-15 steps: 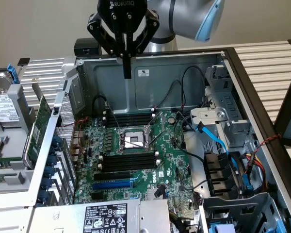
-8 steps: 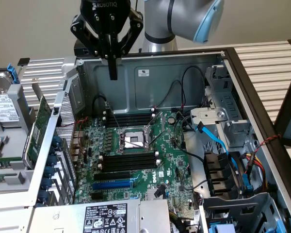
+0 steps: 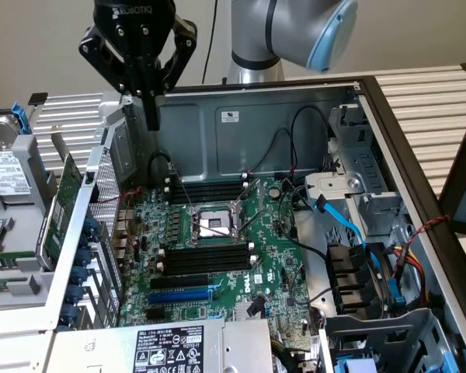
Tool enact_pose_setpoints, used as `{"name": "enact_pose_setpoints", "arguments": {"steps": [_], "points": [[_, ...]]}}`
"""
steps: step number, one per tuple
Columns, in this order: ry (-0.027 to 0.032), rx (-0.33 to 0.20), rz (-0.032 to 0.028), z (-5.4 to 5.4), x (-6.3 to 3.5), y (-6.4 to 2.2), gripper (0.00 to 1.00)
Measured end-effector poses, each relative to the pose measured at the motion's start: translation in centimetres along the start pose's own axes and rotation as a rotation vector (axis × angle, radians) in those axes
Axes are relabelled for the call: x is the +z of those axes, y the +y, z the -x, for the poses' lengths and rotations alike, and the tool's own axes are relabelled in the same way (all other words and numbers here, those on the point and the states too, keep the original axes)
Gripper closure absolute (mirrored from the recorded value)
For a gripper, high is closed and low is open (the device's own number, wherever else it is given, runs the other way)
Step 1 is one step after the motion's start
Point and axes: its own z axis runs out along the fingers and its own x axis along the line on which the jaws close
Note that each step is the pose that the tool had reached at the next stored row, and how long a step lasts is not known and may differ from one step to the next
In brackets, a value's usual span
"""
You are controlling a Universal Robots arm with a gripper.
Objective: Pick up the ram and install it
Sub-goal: 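Reach for the ram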
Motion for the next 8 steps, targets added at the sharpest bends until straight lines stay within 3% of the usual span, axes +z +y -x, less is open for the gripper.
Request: {"name": "enact_pose_setpoints", "arguments": {"steps": [8], "points": [[0.0005, 0.000, 0.0000, -3.6, -0.08, -0.28, 0.89]]}}
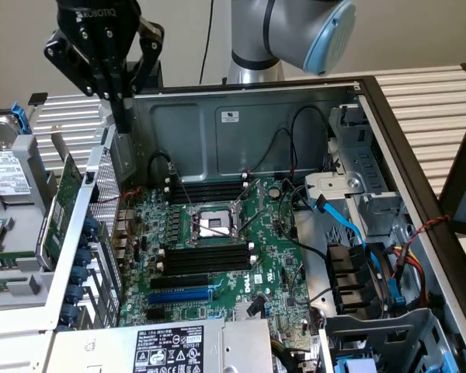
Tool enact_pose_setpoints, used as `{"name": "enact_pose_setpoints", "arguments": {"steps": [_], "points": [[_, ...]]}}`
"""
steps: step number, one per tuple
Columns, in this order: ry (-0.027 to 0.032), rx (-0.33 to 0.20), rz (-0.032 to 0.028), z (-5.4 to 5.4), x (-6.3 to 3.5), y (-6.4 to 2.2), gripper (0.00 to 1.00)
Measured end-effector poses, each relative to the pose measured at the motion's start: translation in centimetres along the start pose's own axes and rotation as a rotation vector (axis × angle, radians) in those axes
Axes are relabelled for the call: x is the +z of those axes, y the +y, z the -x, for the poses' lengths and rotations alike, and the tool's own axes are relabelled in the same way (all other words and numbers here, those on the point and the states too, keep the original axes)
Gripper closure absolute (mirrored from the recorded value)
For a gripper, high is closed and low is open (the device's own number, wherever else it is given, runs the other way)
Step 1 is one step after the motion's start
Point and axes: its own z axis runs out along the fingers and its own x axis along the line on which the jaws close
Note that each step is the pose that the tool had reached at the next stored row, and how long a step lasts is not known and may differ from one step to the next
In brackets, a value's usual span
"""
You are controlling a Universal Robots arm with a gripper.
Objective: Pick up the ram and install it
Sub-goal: 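Reach for the ram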
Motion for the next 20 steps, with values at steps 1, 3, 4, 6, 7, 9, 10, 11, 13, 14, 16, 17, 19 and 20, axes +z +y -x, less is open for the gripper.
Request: {"name": "enact_pose_setpoints", "arguments": {"steps": [1, 3, 4, 6, 7, 9, 10, 11, 13, 14, 16, 17, 19, 20], "points": [[0.0002, 0.000, 0.0000, -0.5, -0.01, -0.03, 0.89], [0.0010, 0.000, -0.0001, -1.3, -0.03, -0.09, 0.89], [0.0018, 0.000, -0.0002, -1.8, -0.04, -0.13, 0.89], [0.0040, 0.000, -0.0004, -2.7, -0.06, -0.19, 0.89], [0.0052, 0.000, -0.0004, -3.2, -0.07, -0.22, 0.89], [0.0083, 0.000, -0.0006, -4.1, -0.09, -0.29, 0.89], [0.0094, 0.000, -0.0007, -4.5, -0.10, -0.32, 0.89], [0.0104, 0.001, -0.0008, -5.0, -0.11, -0.35, 0.89], [0.0120, 0.001, -0.0009, -5.9, -0.13, -0.41, 0.89], [0.0126, 0.001, -0.0009, -6.3, -0.14, -0.45, 0.89], [0.0139, 0.001, -0.0010, -7.3, -0.16, -0.53, 0.89], [0.0142, 0.001, -0.0010, -7.7, -0.17, -0.57, 0.89], [0.0147, 0.001, -0.0011, -8.6, -0.19, -0.65, 0.89], [0.0149, 0.001, -0.0011, -9.1, -0.20, -0.69, 0.89]]}}
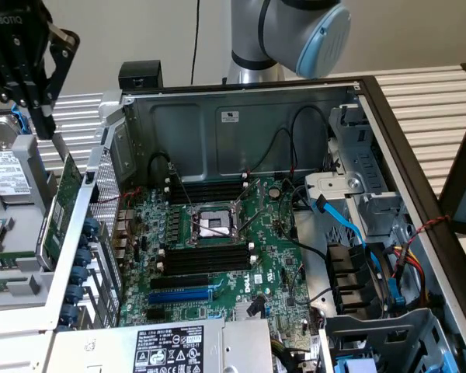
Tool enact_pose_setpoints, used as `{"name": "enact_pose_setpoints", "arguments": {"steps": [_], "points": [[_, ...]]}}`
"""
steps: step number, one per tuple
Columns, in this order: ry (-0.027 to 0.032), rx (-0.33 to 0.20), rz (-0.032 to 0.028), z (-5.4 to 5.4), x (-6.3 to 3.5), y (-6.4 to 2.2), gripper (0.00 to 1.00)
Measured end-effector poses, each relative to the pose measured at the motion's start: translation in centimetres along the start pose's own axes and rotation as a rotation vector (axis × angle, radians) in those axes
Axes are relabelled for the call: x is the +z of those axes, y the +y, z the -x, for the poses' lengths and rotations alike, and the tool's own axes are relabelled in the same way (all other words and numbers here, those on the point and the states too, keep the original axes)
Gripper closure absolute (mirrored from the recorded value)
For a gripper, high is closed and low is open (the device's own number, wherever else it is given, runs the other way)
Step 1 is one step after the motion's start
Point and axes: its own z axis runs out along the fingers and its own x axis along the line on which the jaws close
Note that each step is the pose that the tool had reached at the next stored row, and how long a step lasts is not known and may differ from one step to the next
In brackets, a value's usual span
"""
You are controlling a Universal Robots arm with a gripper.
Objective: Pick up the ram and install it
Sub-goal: 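Reach for the ram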
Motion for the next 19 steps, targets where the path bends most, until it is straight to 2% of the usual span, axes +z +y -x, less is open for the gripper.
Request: {"name": "enact_pose_setpoints", "arguments": {"steps": [12, 19], "points": [[0.0017, 0.000, -0.0002, -5.4, -0.05, -0.50, 0.89], [0.0067, 0.000, -0.0005, -8.5, -0.06, -0.72, 0.89]]}}
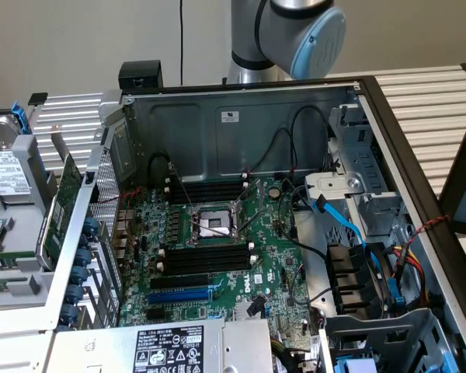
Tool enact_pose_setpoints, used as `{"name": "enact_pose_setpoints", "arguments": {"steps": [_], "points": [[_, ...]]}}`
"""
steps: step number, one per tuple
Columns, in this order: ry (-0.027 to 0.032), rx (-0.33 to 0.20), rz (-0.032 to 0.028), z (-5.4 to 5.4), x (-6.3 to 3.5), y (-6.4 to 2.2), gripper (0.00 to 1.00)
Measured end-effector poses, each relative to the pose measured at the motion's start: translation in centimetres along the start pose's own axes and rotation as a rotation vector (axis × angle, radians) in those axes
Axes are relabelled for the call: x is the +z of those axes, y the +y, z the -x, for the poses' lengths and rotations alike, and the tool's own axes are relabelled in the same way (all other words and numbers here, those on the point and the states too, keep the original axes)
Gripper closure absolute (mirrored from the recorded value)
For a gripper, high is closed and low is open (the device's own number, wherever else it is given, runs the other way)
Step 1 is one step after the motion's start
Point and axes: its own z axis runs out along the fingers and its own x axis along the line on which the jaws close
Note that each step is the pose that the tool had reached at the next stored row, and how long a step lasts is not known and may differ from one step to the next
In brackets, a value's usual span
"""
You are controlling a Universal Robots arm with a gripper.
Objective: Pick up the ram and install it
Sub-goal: 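Reach for the ram, then pick up the ram and move it above insertion slot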
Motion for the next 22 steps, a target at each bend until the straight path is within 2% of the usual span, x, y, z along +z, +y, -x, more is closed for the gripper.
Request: {"name": "enact_pose_setpoints", "arguments": {"steps": [7, 17, 22], "points": [[0.0069, 0.000, -0.0006, -1.6, 0.05, -0.12, 0.89], [0.0070, 0.000, -0.0006, -3.1, 0.07, -0.23, 0.89], [0.0075, -0.013, -0.0006, -3.4, 0.11, -0.25, 0.89]]}}
